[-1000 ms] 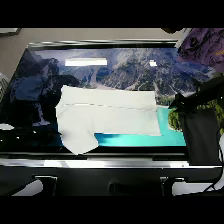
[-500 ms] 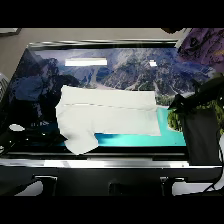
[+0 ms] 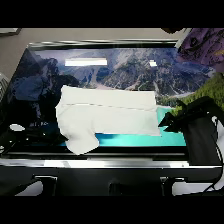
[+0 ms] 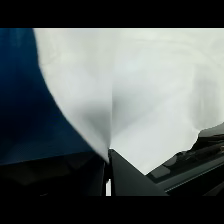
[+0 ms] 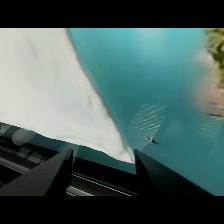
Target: Fold the clothes and pants, and hang the long-sleeved shirts on hangers.
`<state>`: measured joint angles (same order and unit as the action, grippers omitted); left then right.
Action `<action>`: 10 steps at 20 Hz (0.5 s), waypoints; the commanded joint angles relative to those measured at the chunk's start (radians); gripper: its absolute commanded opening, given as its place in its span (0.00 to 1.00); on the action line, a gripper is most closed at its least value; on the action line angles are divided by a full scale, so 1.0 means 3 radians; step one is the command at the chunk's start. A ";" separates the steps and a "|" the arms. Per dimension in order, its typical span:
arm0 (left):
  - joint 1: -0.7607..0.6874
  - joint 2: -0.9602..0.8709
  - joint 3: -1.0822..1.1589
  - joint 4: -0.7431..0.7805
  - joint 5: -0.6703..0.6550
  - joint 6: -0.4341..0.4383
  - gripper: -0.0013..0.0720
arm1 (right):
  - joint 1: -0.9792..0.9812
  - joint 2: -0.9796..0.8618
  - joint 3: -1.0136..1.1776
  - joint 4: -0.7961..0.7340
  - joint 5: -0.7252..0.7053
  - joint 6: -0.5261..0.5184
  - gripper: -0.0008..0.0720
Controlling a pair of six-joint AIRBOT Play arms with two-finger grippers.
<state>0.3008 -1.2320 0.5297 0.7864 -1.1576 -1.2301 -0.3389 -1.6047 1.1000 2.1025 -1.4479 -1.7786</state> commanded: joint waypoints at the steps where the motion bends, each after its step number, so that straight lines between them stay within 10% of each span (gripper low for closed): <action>1: -0.0003 0.0003 0.0001 -0.0005 -0.0014 0.0001 0.04 | 0.0003 0.0003 -0.0261 0.0188 0.0131 -0.0136 0.64; 6: -0.0003 0.0003 0.0008 -0.0006 -0.0014 0.0000 0.04 | 0.0003 0.0003 -0.0431 0.0195 0.0052 -0.0148 0.63; 10: -0.0003 0.0004 0.0015 -0.0006 -0.0015 0.0000 0.04 | 0.0003 0.0027 -0.0444 0.0237 0.0365 -0.0155 0.13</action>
<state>0.3008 -1.2320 0.5323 0.7845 -1.1629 -1.2301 -0.3389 -1.6024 0.9756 2.1574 -1.3949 -1.8225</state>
